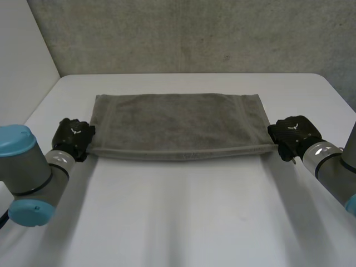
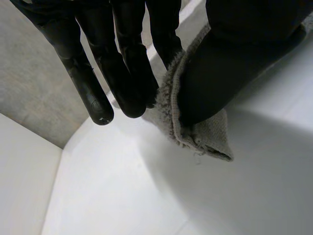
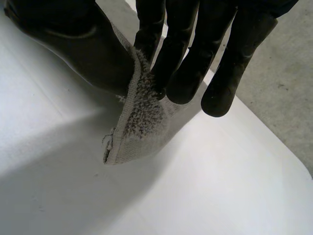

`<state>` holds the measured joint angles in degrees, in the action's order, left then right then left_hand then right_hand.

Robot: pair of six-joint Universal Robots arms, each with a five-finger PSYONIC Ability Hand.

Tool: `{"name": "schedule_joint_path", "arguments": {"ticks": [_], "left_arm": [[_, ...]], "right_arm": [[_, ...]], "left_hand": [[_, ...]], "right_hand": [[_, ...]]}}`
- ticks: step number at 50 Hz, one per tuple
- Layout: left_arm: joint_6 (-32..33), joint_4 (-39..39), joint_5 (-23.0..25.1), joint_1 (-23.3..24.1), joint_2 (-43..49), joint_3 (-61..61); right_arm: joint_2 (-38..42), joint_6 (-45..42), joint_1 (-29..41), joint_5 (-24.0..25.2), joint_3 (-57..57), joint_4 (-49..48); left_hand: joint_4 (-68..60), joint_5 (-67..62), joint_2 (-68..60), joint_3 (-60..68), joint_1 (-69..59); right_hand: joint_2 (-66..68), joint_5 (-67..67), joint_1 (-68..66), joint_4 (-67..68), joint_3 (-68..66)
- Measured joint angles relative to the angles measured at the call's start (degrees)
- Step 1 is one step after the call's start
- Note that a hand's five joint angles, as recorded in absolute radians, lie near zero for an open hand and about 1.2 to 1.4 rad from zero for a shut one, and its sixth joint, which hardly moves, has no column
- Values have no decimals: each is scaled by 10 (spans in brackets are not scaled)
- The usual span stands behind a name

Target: Fold the towel.

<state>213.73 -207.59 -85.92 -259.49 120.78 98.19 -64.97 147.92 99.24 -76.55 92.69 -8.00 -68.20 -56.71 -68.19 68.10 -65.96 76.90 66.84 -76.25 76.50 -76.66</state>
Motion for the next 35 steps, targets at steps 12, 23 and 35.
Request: {"name": "schedule_joint_path", "arguments": {"ticks": [12, 23, 35], "left_arm": [[-1, 6, 29, -14, -172, 92], [59, 127, 91, -45, -338, 182], [149, 152, 113, -47, -293, 134]], "right_arm": [[-86, -25, -17, 4, 6, 55], [-162, -227, -84, 43, -5, 331], [-139, -189, -92, 104, -100, 309]], "left_hand": [[-15, -15, -15, 15, -5], [-16, -21, -15, 16, -5], [-16, -21, -15, 16, -5]], "right_hand": [[0, 0, 0, 0, 0], [0, 0, 0, 0, 0], [0, 0, 0, 0, 0]]}}
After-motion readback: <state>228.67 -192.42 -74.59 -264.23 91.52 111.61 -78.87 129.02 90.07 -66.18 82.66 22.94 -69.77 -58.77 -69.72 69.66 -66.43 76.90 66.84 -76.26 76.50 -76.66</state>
